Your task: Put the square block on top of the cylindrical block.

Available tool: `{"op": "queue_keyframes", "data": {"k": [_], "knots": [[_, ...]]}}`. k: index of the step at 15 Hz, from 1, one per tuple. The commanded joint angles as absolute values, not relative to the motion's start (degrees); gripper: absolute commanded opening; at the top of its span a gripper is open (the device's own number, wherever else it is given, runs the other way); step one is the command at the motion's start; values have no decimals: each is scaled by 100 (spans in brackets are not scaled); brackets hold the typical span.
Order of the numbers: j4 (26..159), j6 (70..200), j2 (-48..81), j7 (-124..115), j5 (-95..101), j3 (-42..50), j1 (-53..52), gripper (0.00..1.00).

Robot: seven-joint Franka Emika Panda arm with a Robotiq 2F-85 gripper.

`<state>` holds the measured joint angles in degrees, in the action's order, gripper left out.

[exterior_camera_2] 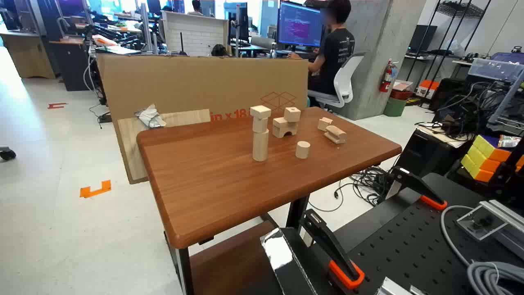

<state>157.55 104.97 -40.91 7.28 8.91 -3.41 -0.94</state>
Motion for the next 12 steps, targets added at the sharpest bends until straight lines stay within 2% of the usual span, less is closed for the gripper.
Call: {"op": "queue_keyframes", "data": {"k": [1, 7, 12], "knots": [[15746, 10480, -4085, 674, 943, -253, -191, 100], [15746, 10480, -4086, 674, 943, -253, -191, 100], [15098, 10603, -3008, 325, 482, -158, -128, 100]]}}
